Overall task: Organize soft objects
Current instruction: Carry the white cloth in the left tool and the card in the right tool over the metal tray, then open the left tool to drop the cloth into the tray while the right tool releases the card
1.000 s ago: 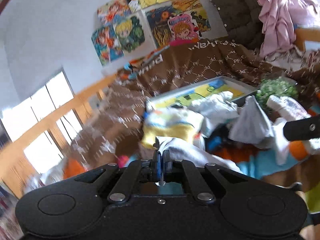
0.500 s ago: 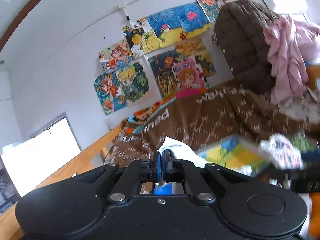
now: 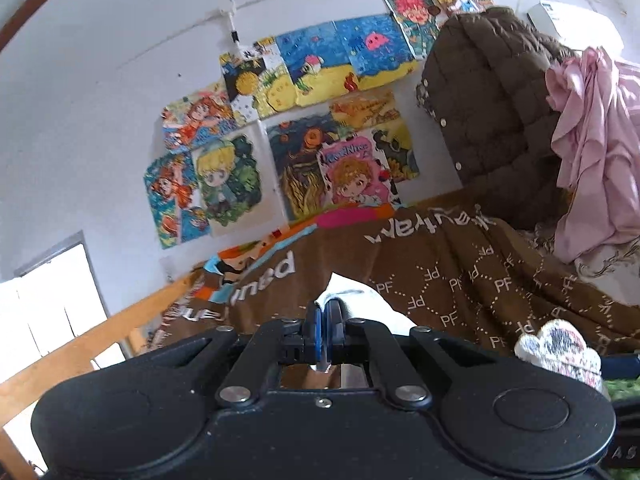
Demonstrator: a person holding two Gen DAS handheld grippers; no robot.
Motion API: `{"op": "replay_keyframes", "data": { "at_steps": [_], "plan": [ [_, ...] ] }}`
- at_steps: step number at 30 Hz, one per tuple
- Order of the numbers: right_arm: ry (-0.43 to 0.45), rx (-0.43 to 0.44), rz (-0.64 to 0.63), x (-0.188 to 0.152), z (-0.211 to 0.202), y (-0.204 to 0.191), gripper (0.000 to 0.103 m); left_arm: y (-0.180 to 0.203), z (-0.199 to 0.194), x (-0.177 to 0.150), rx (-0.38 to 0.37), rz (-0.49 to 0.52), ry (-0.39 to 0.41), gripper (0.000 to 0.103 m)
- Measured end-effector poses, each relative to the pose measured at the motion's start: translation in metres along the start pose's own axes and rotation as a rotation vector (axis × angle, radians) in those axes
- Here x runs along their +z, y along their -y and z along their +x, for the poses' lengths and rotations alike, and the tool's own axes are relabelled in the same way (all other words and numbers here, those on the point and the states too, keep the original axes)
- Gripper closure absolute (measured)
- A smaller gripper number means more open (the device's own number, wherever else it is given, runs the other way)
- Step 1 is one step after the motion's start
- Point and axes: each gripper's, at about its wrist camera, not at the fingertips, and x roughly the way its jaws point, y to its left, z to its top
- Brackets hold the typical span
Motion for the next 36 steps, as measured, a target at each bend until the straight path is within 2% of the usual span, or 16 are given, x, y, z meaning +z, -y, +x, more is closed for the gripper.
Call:
{"op": "replay_keyframes", "data": {
  "at_steps": [5,9,16,24,27,29,31,35,36],
  "plan": [
    [-0.079,0.022,-0.029,0.004,0.036,-0.003,0.03,0.005,0.045,-0.02,-0.003,-0.015,-0.061,0.102],
    [-0.16,0.025,-0.061,-0.002,0.056,-0.012,0.03,0.003,0.074,-0.034,-0.004,-0.071,-0.146,0.102],
    [-0.218,0.016,-0.097,-0.012,0.068,-0.02,0.029,0.002,0.091,-0.058,-0.034,-0.062,-0.294,0.102],
    [-0.249,-0.005,-0.107,-0.016,0.076,-0.018,0.029,0.001,0.102,-0.071,-0.027,-0.064,-0.383,0.101],
    [-0.253,0.002,-0.113,-0.016,0.075,-0.02,0.023,-0.001,0.107,-0.074,-0.018,-0.079,-0.422,0.094],
    [-0.25,0.003,-0.12,-0.014,0.072,-0.021,0.019,-0.005,0.108,-0.076,-0.015,-0.107,-0.442,0.084],
    [-0.243,0.0,-0.126,-0.011,0.068,-0.022,0.016,-0.011,0.107,-0.078,-0.02,-0.148,-0.456,0.082],
    [-0.225,-0.009,-0.133,0.0,0.054,-0.024,0.011,-0.022,0.098,-0.076,-0.023,-0.218,-0.459,0.058],
    [-0.218,-0.012,-0.13,0.003,0.05,-0.024,0.01,-0.025,0.093,-0.074,-0.016,-0.23,-0.455,0.055]
  ]
}}
